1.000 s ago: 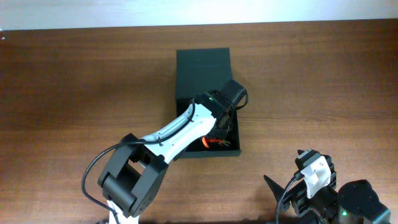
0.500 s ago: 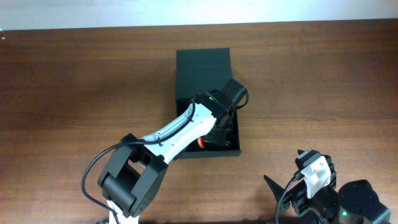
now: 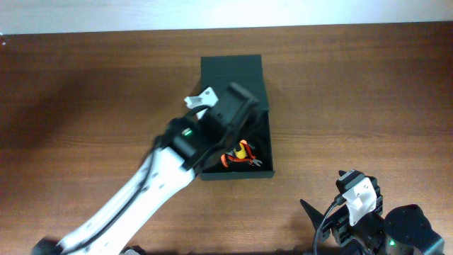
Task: Pack container
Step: 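Lift the pliers into the box and release them, then raise both grippers to the box lid's sides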
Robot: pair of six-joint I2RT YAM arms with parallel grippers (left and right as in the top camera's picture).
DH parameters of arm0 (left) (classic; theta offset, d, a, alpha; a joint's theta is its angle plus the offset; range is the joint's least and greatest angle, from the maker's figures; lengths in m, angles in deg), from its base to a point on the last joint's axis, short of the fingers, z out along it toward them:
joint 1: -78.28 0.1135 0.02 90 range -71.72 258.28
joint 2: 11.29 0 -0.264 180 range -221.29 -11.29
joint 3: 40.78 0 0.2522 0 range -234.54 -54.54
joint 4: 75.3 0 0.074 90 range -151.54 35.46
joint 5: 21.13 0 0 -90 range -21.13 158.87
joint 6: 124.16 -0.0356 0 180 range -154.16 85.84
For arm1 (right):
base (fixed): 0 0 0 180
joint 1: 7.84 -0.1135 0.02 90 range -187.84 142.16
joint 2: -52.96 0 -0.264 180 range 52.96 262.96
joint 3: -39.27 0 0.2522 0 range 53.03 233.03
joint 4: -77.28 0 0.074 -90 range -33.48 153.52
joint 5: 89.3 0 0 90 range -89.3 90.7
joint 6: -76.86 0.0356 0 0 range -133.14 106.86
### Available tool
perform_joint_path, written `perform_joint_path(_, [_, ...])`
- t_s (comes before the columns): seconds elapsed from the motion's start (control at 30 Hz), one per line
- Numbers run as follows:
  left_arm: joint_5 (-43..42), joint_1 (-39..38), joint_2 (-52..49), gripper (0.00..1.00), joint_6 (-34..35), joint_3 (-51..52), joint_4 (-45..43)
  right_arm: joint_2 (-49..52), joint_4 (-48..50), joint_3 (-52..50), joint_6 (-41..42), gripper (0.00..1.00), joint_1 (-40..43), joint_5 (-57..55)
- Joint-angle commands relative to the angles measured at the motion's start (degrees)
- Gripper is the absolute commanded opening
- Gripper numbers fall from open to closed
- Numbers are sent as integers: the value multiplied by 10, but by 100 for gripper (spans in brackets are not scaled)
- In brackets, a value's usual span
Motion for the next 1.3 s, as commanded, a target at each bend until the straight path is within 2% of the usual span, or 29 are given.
perform_joint_path(0.0, [31,1,44,99,-154,-6,36,-2,2,0,7,99,-2,-7])
perform_joint_path(0.13, [34,1,94,99,-223,-6,90,-2,2,0,7,99,-2,-7])
perform_joint_path(0.33, [33,1,135,99,-227,-6,138,-2,2,0,7,99,-2,-7])
perform_joint_path(0.6, [32,1,137,99,-228,-5,234,-2,2,0,7,99,-2,-7])
perform_joint_path(0.67, [32,1,137,99,-247,-6,243,-2,2,0,7,99,-2,-7])
perform_joint_path(0.8, [34,1,137,99,-307,-5,243,-2,2,0,7,99,-2,-5])
perform_joint_path(0.9, [38,1,137,99,-310,-6,243,-2,2,0,7,99,-2,-5])
perform_joint_path(1.03, [36,1,137,99,-310,-5,231,2,59,-1,9,99,-2,-5])
perform_joint_path(1.17, [23,1,137,99,-310,-6,179,20,136,5,27,99,-2,-5])
perform_joint_path(1.27, [19,9,137,99,-309,-6,138,66,143,32,43,99,-1,-32])
